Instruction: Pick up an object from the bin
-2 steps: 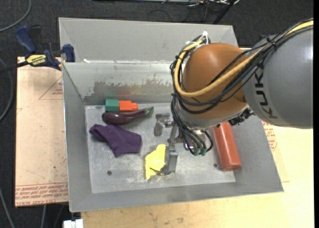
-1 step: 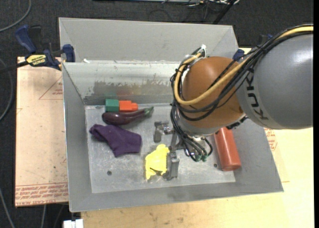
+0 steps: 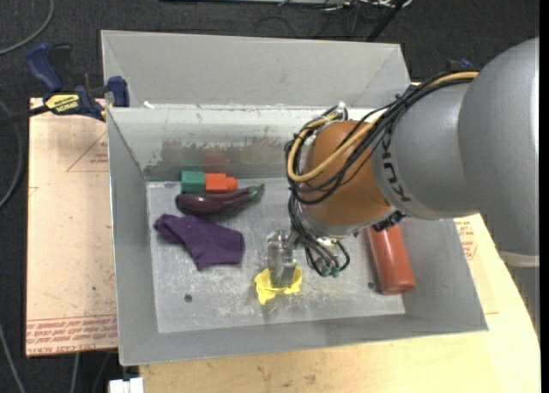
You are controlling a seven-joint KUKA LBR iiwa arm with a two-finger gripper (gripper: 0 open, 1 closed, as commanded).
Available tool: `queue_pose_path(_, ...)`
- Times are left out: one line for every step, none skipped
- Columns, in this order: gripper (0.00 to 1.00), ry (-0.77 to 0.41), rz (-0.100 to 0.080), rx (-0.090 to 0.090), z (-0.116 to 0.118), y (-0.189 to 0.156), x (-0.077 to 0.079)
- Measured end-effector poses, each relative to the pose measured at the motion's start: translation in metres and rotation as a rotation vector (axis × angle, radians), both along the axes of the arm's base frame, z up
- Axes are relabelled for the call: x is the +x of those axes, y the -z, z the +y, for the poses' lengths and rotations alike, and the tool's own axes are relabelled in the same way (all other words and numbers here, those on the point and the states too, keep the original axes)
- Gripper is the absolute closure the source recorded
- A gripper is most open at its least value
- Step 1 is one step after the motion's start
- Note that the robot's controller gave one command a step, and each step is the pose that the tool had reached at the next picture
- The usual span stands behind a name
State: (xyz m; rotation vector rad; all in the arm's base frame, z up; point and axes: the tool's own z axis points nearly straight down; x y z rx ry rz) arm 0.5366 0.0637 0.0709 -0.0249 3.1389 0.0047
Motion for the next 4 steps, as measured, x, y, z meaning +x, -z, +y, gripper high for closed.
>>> queue_pose_path(0.00, 0.000, 0.001, 0.000, 0.000, 0.001, -0.001)
queue_pose_path(1.00, 0.000, 0.002, 0.000, 0.000, 0.001, -0.001)
queue_pose_path(1.00, 0.000, 0.002, 0.000, 0.000, 0.001, -0.001)
queue_pose_path(1.00, -0.034, -0.006, 0.001, -0.007, -0.156, 0.012)
